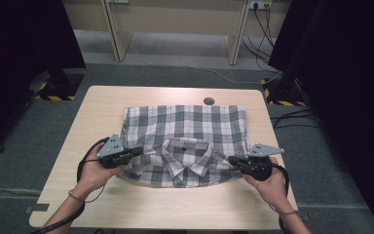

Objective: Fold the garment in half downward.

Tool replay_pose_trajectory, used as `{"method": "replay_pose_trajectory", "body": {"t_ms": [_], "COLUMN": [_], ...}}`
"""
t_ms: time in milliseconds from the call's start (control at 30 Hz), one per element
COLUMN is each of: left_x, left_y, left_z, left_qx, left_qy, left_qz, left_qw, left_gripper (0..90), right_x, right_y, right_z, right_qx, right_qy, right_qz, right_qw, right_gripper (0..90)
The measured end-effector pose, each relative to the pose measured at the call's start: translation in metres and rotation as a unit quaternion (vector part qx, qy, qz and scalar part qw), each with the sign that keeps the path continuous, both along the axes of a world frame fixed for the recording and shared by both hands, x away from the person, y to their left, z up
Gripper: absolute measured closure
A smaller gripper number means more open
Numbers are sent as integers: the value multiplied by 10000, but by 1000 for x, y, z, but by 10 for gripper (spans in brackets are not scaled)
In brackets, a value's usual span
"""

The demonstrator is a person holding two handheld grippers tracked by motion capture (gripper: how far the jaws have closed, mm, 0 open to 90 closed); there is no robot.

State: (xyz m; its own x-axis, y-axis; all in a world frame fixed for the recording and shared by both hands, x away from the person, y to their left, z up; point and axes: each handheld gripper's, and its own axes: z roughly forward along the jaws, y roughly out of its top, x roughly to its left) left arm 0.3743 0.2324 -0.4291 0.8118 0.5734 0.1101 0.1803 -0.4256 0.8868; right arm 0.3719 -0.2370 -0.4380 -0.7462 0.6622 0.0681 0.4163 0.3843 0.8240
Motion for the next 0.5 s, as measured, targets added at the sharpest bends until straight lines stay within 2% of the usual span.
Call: {"method": "replay_pose_trajectory", "body": {"t_ms": [133, 300, 400, 500], "left_x": [-14, -29, -34, -35], "left_y": [2, 5, 7, 6], "left_z": [-5, -21, -31, -33], "left_qx": [43, 227, 338, 443], "left_qy": [-25, 146, 242, 371], "left_qz": [-149, -284, -312, -369], "left_qw": [9999, 9992, 9986, 9976], "left_gripper": [894, 894, 894, 894], "right_x": [-8, -19, -23, -24], "right_y": [-3, -5, -5, -2], "right_z": [-7, -20, -26, -28], "right_qx": [133, 132, 76, -104], "right_qy": [112, 239, 331, 396], "right_qz": [23, 120, 187, 263], "right_qw": [9998, 9996, 9993, 9988], "right_gripper": [898, 897, 896, 895]}}
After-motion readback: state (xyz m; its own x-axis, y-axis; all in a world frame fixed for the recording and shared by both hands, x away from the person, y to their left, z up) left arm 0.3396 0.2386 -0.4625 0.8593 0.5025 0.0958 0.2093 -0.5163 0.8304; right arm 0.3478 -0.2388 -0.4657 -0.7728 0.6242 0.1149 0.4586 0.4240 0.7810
